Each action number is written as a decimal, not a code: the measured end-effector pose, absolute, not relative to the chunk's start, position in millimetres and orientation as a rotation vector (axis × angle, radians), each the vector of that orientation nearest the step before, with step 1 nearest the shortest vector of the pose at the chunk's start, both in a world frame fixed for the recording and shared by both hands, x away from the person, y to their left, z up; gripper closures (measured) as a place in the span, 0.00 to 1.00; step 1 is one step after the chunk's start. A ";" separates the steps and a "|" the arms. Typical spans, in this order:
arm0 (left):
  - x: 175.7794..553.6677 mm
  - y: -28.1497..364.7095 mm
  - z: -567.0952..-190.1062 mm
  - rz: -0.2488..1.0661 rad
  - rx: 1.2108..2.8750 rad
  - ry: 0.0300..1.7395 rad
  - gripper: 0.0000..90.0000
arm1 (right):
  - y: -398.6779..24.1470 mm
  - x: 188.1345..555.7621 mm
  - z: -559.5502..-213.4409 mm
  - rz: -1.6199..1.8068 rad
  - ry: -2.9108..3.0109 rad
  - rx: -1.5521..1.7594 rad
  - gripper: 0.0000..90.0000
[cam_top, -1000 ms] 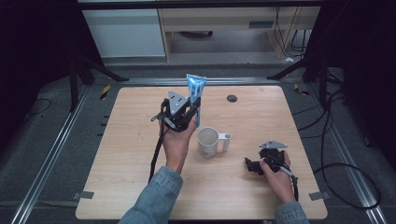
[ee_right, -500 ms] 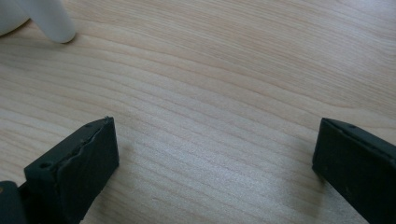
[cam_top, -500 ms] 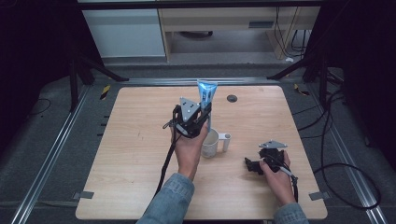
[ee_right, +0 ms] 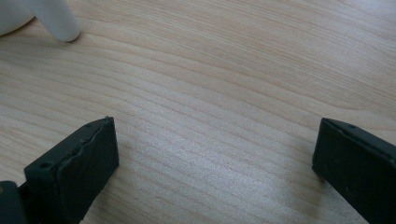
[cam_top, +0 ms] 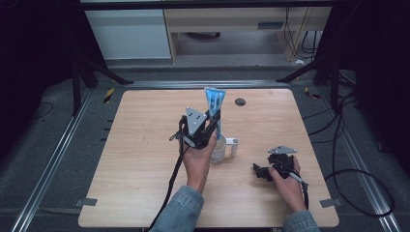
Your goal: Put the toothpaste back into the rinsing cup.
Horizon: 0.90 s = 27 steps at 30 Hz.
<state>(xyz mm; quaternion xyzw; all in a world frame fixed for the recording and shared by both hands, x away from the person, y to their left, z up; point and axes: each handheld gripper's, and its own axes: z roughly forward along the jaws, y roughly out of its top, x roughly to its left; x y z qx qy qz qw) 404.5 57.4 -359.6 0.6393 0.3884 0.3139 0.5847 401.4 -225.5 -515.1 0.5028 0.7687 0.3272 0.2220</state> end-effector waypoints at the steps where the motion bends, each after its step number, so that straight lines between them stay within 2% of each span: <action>1: 403.2 57.2 -360.2 0.740 1.494 0.895 0.80 | -225.7 401.5 -515.2 0.901 2.125 1.385 0.01; 27: 400.5 42.9 -383.6 0.837 1.505 0.866 0.80 | -224.9 401.8 -515.5 0.908 2.132 1.377 0.01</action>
